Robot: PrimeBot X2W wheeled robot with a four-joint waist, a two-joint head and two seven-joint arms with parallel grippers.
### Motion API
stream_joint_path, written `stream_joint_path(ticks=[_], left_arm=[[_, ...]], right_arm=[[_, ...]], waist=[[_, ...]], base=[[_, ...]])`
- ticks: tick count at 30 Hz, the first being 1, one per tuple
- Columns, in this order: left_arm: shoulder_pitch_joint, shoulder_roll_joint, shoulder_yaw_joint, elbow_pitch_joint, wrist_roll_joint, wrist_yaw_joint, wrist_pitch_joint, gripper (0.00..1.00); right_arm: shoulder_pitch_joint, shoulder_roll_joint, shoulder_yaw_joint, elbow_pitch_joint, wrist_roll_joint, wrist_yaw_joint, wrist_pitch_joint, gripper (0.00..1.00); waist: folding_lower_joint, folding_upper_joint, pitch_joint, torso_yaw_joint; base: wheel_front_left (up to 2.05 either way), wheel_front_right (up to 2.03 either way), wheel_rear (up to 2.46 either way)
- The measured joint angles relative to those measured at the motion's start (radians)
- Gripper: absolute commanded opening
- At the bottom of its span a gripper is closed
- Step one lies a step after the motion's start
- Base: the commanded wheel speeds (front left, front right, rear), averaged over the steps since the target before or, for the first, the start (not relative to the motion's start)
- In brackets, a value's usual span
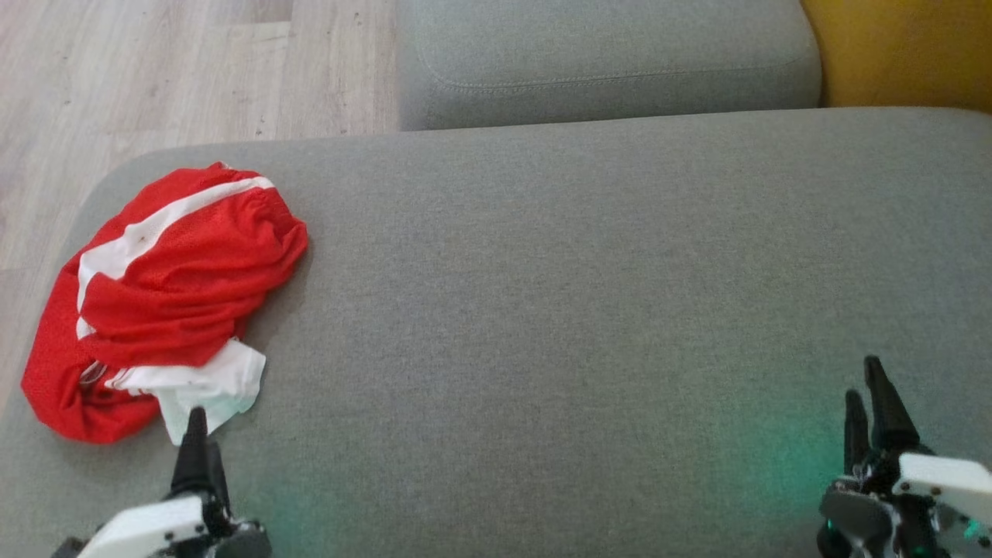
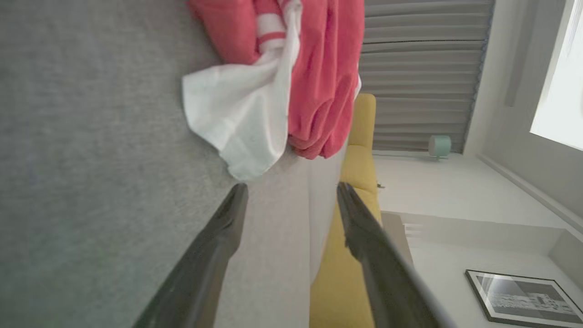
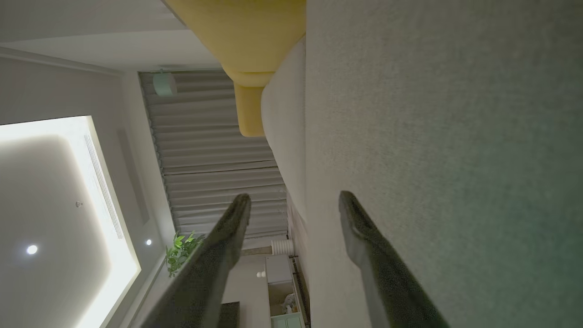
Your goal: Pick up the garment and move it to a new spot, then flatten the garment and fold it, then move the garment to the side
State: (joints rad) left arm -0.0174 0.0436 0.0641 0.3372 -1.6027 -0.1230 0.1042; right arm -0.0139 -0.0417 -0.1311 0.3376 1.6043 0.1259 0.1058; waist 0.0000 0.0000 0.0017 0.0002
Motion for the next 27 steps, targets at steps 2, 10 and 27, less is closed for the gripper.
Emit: stream_joint_path(ticks=[2,10,27], left_arm=[[0.009,-0.001,-0.002,0.007,0.003,0.0,-0.007,1.0],[0.004,-0.001,-0.008,0.003,0.057,0.0,-0.027,1.0],[0.004,-0.002,-0.071,-0.033,0.321,0.053,-0.072,1.0]], right_arm=[[0.01,0.0,0.005,0.0,0.0,-0.001,-0.005,1.0],[0.005,0.001,0.028,-0.002,-0.035,-0.002,-0.021,1.0],[0.006,0.001,0.057,-0.012,-0.315,-0.002,-0.072,1.0]], waist=[[-0.0001,0.0,-0.004,0.001],[0.0001,0.0,-0.014,0.002],[0.0,0.0,-0.037,0.007]], base=[[0.0,0.0,0.0],[0.0,0.0,0.0],[0.0,0.0,0.0]])
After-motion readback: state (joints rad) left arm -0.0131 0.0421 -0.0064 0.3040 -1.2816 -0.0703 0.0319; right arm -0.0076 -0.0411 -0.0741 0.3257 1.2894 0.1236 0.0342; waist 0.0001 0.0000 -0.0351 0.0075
